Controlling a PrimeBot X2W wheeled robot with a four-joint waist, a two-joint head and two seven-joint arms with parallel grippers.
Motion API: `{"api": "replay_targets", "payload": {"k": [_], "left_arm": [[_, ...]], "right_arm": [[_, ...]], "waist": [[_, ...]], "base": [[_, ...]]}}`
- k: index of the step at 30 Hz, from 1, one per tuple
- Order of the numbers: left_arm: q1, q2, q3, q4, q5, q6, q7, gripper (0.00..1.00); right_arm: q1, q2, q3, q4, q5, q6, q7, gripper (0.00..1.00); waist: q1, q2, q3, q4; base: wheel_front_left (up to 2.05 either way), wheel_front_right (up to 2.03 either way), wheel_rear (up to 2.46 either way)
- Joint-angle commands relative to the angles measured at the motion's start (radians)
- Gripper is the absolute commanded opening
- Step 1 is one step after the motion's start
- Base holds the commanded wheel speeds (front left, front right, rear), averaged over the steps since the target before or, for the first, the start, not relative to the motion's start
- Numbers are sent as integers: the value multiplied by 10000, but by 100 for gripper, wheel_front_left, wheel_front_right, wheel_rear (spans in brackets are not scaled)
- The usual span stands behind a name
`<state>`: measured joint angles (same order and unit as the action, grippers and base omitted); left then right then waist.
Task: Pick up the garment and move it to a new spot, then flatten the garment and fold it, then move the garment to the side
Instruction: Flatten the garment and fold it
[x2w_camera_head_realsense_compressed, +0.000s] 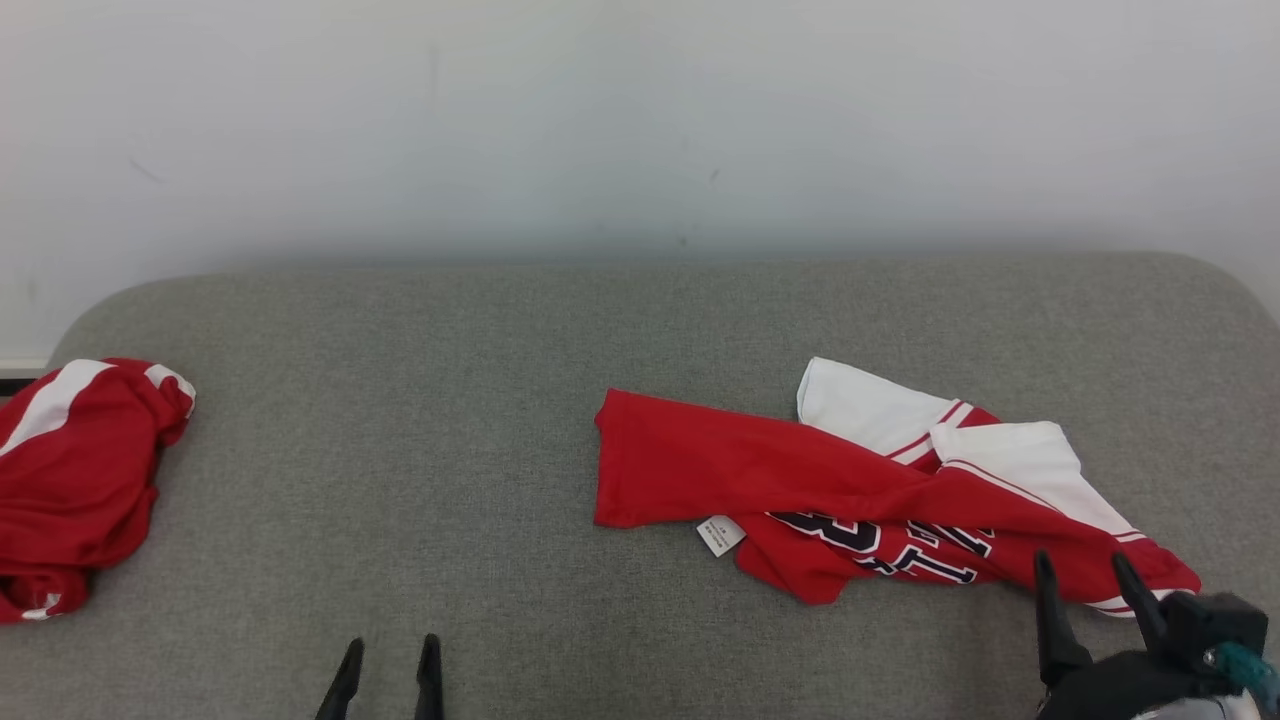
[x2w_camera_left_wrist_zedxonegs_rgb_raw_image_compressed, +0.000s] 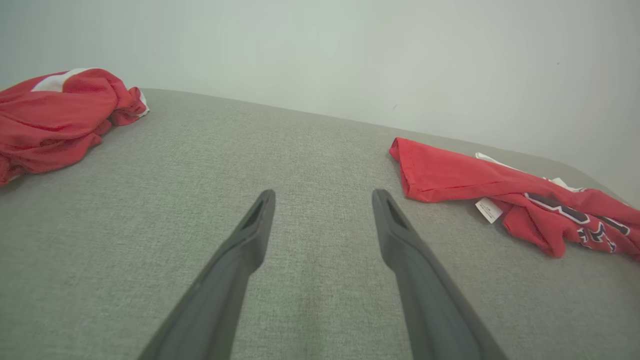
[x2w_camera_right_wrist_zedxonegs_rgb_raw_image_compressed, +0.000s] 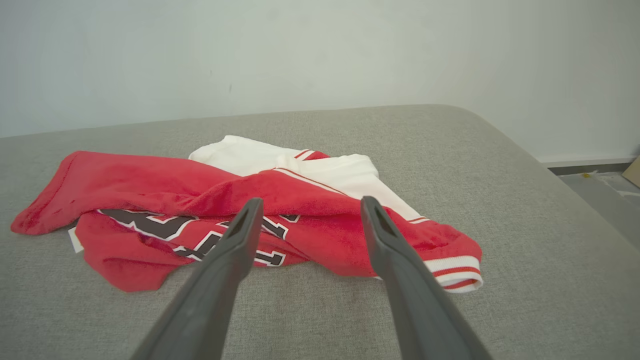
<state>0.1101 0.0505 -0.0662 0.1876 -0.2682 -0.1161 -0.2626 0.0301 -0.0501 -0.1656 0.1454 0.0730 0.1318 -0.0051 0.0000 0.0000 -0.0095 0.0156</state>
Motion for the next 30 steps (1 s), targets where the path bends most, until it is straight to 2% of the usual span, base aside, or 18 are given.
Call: {"api": "replay_targets", "payload": {"k": [1,6,11,18,30], "left_arm": [[-467,35,-213,267,105,-71,-34,100],[-2268,295,-1216,1731,0,-140,425,100],[-4168,246,-1900,3081,-538,-140,1379,100],[-5972,71,-2257,4503,-1227,-133,2110,100],[-6823,-2,-2982,5109,-2217,-39,2184,100]], "right_arm": [[-433,-119,9,130,142,-22,531,100],[-2271,-829,433,919,656,-22,2626,100],[-4091,-1419,395,2014,654,-22,3516,100],[-5736,-1801,575,3240,665,-22,3680,100],[-6412,-2085,562,4342,746,-22,3088,100]], "waist": [[0,0,221,-117],[0,0,1007,-390],[0,0,1849,-457],[0,0,2714,-511],[0,0,2980,-649]], "base": [[0,0,0],[0,0,0],[0,0,0],[0,0,0],[0,0,0]]}}
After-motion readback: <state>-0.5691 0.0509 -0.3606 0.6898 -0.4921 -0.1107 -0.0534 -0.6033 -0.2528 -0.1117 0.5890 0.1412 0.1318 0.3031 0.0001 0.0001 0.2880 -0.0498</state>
